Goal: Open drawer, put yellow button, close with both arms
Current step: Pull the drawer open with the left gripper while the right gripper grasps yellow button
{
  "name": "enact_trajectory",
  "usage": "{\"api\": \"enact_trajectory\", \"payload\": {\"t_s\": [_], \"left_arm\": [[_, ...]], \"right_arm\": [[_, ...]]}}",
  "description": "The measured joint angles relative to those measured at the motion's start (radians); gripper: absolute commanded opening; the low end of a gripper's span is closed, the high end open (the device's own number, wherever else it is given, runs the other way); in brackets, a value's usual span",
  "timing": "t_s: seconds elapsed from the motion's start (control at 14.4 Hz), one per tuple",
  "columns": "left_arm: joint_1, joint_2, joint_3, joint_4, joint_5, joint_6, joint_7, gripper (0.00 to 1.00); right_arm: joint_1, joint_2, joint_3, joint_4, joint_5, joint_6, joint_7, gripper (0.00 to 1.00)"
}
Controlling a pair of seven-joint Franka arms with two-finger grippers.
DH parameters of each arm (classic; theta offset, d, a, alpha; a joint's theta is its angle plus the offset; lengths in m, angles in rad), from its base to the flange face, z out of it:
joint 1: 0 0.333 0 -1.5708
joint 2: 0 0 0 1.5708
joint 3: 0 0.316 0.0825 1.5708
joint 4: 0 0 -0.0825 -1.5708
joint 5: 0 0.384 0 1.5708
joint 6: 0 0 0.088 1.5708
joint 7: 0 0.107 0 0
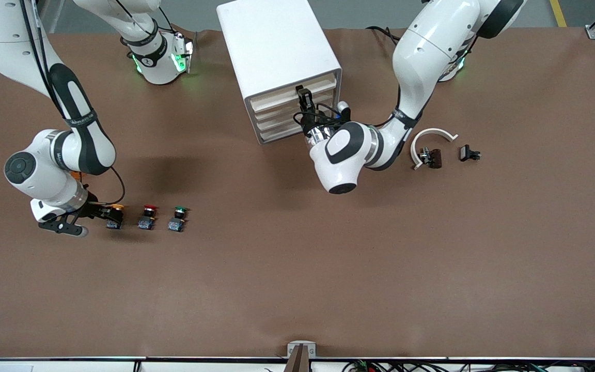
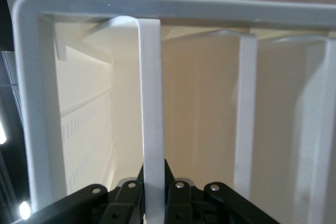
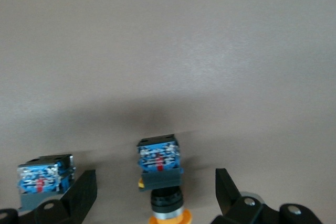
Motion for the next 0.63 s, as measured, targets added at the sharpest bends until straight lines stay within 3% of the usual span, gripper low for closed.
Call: {"api": "enact_trajectory", "payload": {"t_s": [0.35, 0.63], "left_arm": [[0.020, 0.000, 0.073, 0.037, -0.007, -0.018, 0.003, 0.00], [0.056, 0.000, 0.088, 0.060, -0.007, -0.008, 0.003, 0.00]], "right_arm": [[0.013, 0.037, -0.002, 0.005, 0.004, 0.048, 0.004, 1.00], [0.012, 0.075, -0.006, 0.027, 0.004, 0.053, 0.003, 1.00]]}}
